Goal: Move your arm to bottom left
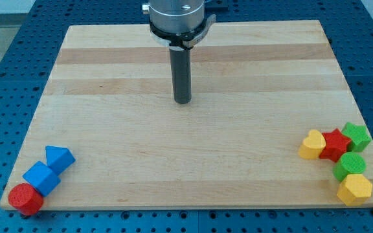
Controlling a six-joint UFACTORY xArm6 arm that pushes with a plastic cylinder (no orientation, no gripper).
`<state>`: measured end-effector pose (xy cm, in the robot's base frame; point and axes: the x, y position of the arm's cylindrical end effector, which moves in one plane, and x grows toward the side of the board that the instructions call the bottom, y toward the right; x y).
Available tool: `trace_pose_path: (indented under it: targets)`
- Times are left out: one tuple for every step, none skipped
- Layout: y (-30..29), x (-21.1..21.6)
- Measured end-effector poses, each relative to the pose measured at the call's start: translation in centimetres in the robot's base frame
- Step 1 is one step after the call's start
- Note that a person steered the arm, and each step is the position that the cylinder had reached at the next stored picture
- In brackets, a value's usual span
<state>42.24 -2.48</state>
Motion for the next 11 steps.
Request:
trace_pose_path:
  targets:
    - [-0.8,-0.2]
    - [-0.8,-0.4]
    - [-0.8,-0.4]
    - [-6.0,1.7]
    - [-13.6,4.0]
    - [-14.0,4.1]
    - [-18.6,6.0]
    - [-23.1,7.6]
    - [-24.3,7.6]
    - [-27.9,11.5]
    - [-28.0,11.8]
